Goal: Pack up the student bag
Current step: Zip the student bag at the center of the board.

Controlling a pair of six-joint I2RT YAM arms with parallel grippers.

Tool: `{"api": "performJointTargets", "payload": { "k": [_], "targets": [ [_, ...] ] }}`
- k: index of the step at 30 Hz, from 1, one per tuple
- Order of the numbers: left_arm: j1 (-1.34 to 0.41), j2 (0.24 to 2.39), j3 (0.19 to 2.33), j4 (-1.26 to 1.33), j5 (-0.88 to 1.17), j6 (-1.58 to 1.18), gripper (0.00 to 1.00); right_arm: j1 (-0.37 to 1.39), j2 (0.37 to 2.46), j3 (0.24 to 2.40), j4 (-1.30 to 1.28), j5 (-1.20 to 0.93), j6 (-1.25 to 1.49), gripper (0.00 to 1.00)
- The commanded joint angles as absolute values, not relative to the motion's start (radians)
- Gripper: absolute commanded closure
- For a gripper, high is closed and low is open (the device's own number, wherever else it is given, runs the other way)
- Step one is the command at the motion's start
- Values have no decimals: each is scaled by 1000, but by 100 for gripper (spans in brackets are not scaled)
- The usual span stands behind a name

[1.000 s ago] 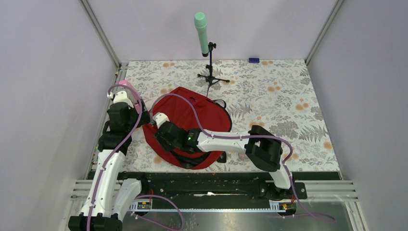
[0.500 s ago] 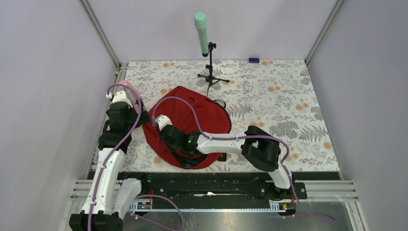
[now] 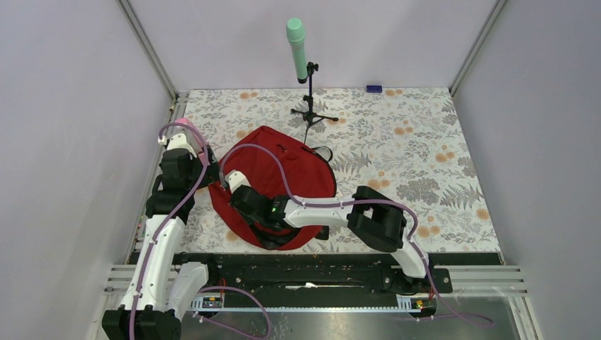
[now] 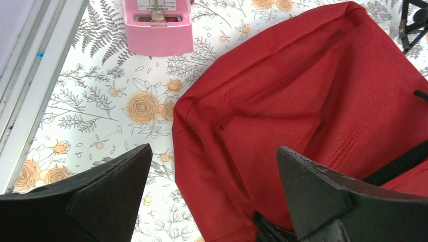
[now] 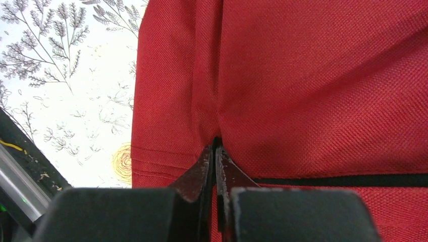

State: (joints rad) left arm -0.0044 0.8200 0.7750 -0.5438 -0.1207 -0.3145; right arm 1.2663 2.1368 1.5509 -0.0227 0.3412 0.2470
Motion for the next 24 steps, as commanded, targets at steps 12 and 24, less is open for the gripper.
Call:
{"api": "performJointTargets", "payload": {
  "k": [12, 24],
  "targets": [
    [0, 782, 564, -376, 66, -586, 7, 1272, 1788, 1277, 298, 252, 333, 100],
    [0, 808, 334, -121, 228, -701, 41, 1272, 1754, 1259, 319, 221, 358, 100]
  ]
}}
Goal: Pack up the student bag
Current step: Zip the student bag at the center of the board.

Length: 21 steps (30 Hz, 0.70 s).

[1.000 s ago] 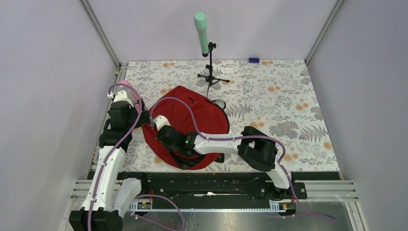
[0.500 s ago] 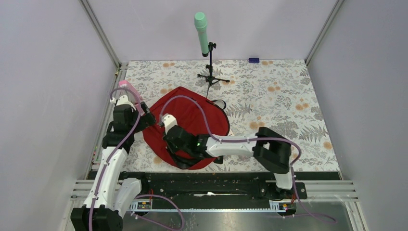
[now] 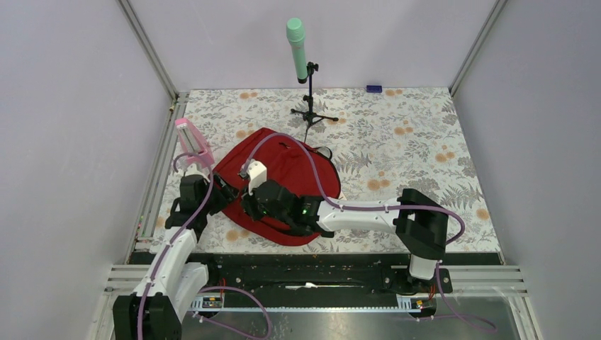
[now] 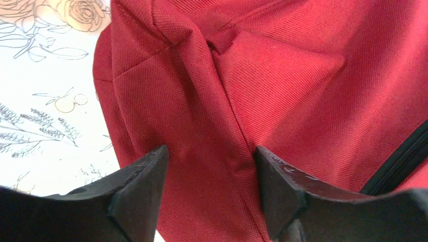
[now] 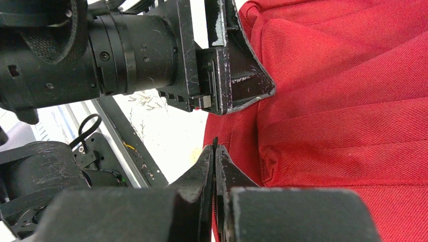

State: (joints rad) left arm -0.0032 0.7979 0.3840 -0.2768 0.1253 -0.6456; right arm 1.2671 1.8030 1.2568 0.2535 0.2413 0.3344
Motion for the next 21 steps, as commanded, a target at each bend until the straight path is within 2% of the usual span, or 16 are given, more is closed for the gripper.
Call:
{"api": "performJointTargets", "payload": {
  "k": [1, 7, 8, 21],
  "targets": [
    [0, 818, 331, -107, 243, -702, 48, 1272, 1750, 1249, 327, 218, 361, 100],
    [0, 813, 371, -83, 261, -687, 97, 1272, 1709, 1226, 305, 209, 327, 100],
    [0, 811, 380, -84, 261, -683, 100, 1272, 1701, 1221, 298, 206, 321, 100],
    [0, 811, 433, -87, 257, -665, 100, 1272, 1593, 1169, 213, 204, 300, 100]
  ]
}}
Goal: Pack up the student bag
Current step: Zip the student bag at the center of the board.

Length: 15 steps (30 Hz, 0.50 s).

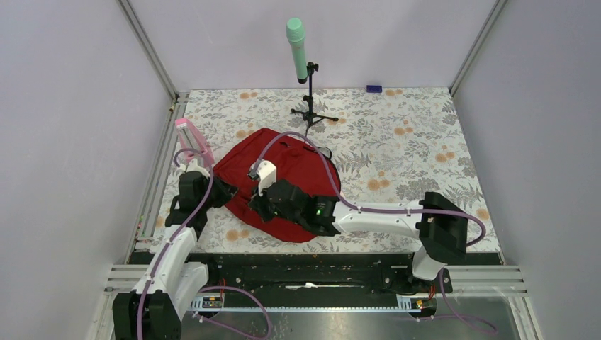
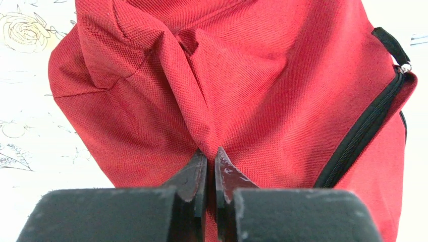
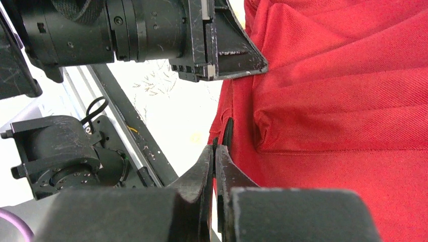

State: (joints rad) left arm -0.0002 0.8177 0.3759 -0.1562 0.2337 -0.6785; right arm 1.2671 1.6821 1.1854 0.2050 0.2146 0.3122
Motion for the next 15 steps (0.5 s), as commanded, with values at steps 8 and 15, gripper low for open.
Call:
{"api": "performJointTargets", "payload": {
  "k": [8, 15],
  "targets": [
    [0, 819, 465, -103, 229, -649, 100, 1274, 1538, 1131, 181, 239, 298, 100],
    [0, 822, 484, -124, 203, -638, 100, 1272, 1477, 1079, 169, 283, 292, 100]
  ]
}}
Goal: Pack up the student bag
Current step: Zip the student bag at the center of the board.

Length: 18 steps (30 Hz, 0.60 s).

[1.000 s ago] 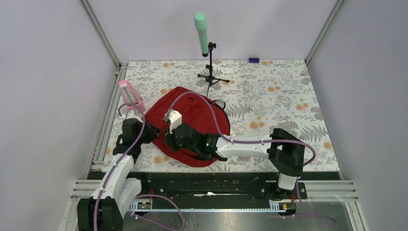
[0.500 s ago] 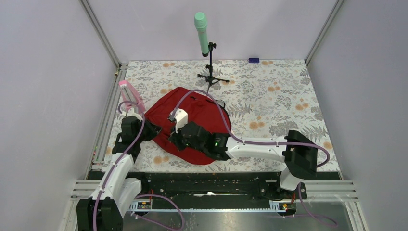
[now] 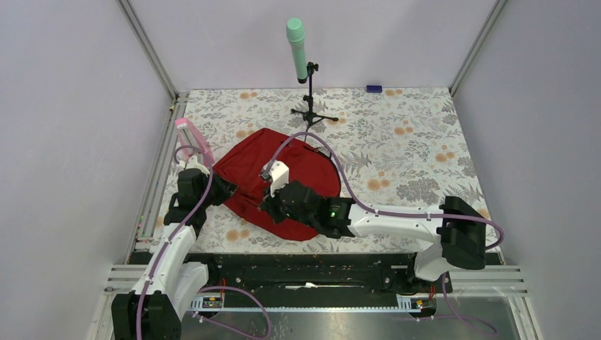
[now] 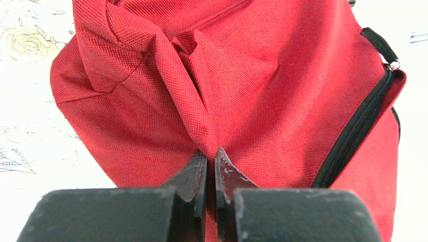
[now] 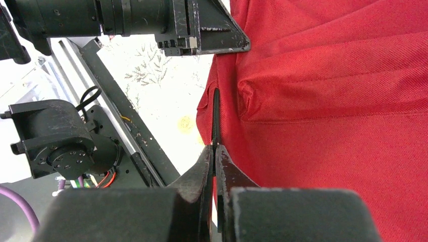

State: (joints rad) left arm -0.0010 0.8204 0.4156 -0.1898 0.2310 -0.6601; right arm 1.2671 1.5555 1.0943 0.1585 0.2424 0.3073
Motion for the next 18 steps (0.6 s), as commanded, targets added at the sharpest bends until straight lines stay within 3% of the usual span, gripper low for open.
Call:
{"api": "performJointTargets", "payload": {
  "k": [1, 18],
  "targets": [
    [0, 821, 485, -129, 198, -637, 100, 1272, 1470, 1071, 169, 284, 294, 100],
    [0, 819, 515, -175, 146, -619, 100, 1273, 1342, 974, 142, 360, 309, 100]
  ]
}}
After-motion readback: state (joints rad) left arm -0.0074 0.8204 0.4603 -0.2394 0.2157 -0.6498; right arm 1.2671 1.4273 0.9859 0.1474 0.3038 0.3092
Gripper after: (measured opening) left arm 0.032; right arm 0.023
